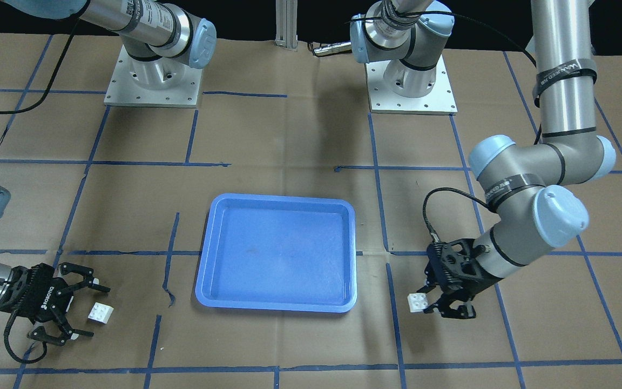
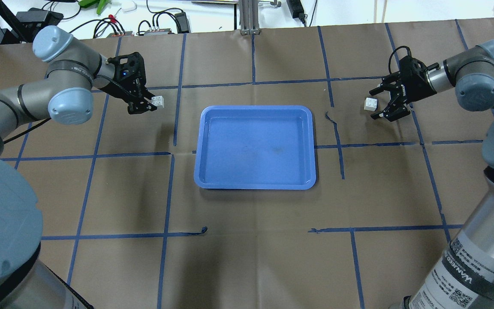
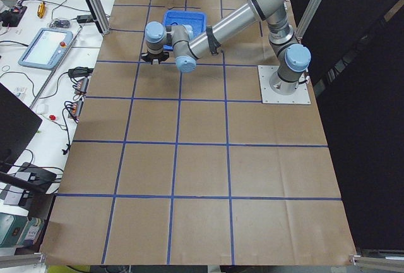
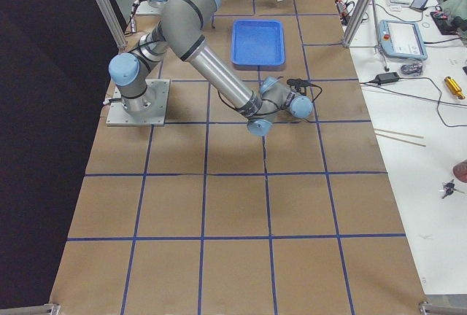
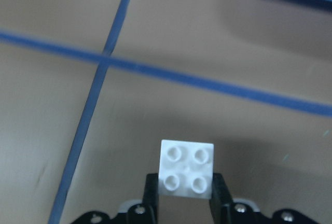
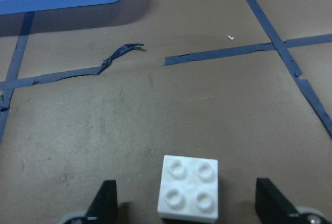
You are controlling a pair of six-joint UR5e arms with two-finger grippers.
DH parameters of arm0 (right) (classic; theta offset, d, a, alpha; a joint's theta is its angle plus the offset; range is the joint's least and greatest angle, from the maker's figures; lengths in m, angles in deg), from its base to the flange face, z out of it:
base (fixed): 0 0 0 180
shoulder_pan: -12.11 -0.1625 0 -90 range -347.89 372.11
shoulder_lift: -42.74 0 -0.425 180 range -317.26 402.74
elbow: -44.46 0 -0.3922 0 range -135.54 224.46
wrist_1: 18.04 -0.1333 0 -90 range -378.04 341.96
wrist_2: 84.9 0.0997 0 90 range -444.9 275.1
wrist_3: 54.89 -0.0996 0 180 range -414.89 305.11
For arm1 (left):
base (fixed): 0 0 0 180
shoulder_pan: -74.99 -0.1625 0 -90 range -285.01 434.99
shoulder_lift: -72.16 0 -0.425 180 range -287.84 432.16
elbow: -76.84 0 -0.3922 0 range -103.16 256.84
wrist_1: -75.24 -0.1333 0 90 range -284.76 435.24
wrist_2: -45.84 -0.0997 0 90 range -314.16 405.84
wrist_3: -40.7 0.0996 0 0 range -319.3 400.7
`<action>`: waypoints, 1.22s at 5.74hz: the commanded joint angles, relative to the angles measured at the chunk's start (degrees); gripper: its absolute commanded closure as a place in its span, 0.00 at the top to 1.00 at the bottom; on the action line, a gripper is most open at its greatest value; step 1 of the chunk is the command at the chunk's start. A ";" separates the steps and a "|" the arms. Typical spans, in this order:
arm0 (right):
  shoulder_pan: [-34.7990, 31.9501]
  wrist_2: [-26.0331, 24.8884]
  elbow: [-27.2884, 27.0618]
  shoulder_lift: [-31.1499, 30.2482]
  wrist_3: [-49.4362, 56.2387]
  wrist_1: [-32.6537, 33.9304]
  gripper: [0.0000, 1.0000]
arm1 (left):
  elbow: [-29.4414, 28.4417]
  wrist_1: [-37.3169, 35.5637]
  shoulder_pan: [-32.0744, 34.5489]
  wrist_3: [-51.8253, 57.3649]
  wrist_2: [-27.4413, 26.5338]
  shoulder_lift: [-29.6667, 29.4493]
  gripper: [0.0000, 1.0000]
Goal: Assemble white blocks and place on blue tray
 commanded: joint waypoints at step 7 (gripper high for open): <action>-0.35 -0.33 2.67 -6.09 -0.28 -1.05 0.15 | 6.12 -3.36 23.79 -7.27 -4.67 -0.15 0.00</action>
